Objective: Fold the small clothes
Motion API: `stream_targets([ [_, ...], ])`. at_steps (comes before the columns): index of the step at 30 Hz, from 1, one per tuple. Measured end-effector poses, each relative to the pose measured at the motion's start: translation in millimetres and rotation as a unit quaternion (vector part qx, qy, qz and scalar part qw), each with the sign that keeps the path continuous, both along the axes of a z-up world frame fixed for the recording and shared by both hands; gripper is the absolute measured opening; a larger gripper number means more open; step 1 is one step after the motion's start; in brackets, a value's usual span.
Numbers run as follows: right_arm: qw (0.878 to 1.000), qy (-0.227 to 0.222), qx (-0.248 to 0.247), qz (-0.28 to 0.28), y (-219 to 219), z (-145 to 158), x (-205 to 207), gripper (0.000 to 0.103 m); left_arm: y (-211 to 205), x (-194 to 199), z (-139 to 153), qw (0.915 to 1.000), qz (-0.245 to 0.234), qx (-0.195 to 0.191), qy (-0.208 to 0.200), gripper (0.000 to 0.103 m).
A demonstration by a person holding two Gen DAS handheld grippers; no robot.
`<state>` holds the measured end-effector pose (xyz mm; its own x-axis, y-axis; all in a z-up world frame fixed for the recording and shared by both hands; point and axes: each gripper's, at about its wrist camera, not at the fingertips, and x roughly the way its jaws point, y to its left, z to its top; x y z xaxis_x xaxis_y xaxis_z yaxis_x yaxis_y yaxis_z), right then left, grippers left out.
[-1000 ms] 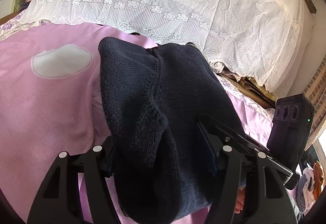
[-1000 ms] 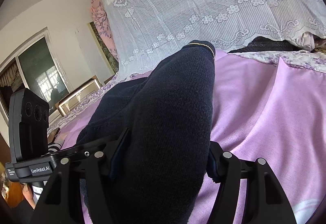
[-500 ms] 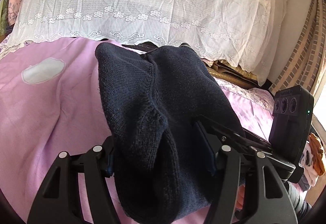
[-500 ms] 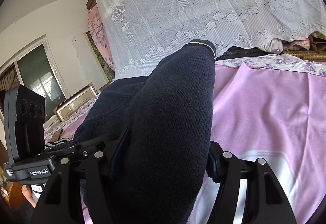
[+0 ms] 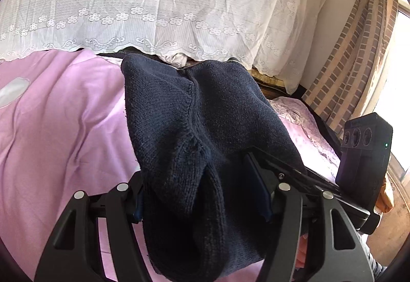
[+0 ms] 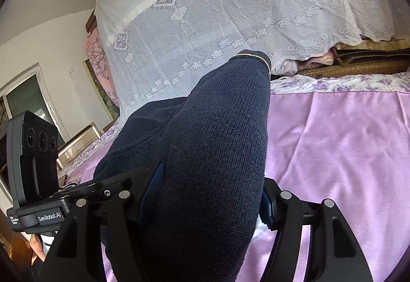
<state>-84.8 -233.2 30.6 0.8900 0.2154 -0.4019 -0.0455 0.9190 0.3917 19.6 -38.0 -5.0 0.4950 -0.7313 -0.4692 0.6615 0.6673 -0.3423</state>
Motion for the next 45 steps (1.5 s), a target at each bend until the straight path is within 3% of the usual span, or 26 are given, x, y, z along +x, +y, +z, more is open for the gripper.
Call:
stream_targets([
  [15,0.991,-0.045,0.012,-0.126,-134.7,16.8,-78.7,0.066,-142.0,-51.4,24.8,0.9938,-0.108,-0.002,-0.027,0.062],
  [27,0.974,-0.059,0.014,-0.219,-209.7,16.1,-120.4,0.066,-238.0,-74.1,32.3,0.9803,-0.195,0.003,-0.034,0.062],
  [34,0.957,-0.046,0.028,-0.286,-261.6,-3.6,-122.9,0.065,-299.5,-77.1,16.7,0.9697,-0.243,0.010,-0.017,0.062],
  [41,0.936,-0.022,0.037,-0.349,-308.1,-32.2,-113.1,0.065,-360.7,-55.8,-13.5,0.9603,-0.277,0.011,0.027,0.062],
  [45,0.927,0.002,0.041,-0.374,-326.4,-52.6,-104.2,0.064,-379.5,-49.9,-34.6,0.9593,-0.280,0.021,0.030,0.062],
])
